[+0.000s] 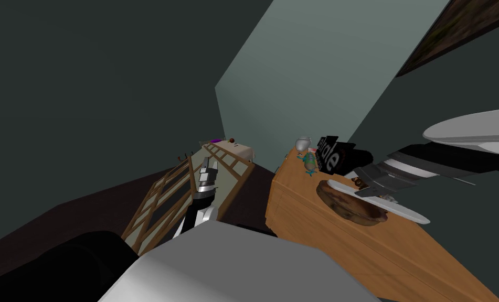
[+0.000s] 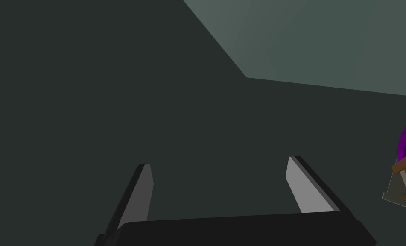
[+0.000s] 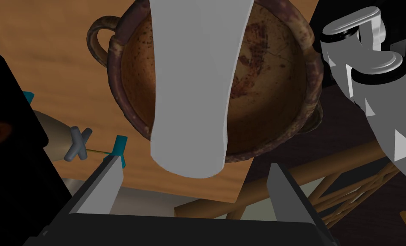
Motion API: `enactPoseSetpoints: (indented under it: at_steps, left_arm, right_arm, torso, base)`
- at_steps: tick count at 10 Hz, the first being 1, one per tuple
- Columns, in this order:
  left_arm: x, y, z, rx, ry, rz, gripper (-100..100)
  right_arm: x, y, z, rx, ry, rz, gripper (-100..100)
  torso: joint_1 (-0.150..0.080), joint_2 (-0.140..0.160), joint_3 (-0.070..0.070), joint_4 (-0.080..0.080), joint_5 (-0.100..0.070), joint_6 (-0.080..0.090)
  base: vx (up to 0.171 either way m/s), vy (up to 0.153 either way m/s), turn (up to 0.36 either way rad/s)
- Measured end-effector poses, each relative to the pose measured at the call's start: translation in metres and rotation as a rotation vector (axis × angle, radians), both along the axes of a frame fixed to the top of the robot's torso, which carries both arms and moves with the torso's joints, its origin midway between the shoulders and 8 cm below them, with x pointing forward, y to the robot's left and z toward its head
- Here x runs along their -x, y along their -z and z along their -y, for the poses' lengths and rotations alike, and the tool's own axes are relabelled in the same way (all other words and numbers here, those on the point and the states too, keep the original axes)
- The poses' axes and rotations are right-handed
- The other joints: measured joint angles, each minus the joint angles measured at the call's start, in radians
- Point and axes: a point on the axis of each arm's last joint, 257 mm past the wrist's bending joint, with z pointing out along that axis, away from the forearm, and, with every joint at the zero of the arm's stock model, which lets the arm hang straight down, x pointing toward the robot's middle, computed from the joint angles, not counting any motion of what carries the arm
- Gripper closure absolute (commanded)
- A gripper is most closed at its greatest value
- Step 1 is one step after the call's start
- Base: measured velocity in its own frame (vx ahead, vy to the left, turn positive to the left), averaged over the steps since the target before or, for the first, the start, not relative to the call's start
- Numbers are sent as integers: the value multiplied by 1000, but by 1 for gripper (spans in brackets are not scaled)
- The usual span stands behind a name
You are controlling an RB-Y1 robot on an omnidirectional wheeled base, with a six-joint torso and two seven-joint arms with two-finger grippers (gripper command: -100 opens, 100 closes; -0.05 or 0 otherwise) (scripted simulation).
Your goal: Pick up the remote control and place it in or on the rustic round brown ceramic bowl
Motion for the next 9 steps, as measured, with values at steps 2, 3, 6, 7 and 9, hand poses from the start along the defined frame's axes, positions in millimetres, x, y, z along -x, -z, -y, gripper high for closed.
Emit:
enactPoseSetpoints:
  at_steps: [2,3,6,7,9]
  left_arm:
    - [0,0,0,0,0,0,0]
    - [0,0,0,0,0,0,0]
    - [0,0,0,0,0,0,0]
    - [0,0,0,0,0,0,0]
    - [0,0,0,0,0,0,0]
  right_arm:
    - [0,-10,-7,1,-6,4,-100]
    - [0,-15,-10,-1,-7,1,-100]
    - [-5,-35,-23,-2,-21,1,-100]
    - [-7,-44,-29,-2,-24,2,-100]
    - [-7,-45,-29,-3,-24,0,0]
  torso:
    - [-1,0,0,0,0,0]
    - [-2,-1,0,0,0,0]
    - [-3,-1,0,0,-1,0]
    - [-3,-1,0,0,-1,0]
    - [-1,0,0,0,0,0]
  base:
    - [13,-34,-48]
    - [8,-30,-12]
    - [11,-47,-48]
    - [5,-22,2]
    - [0,0,0]
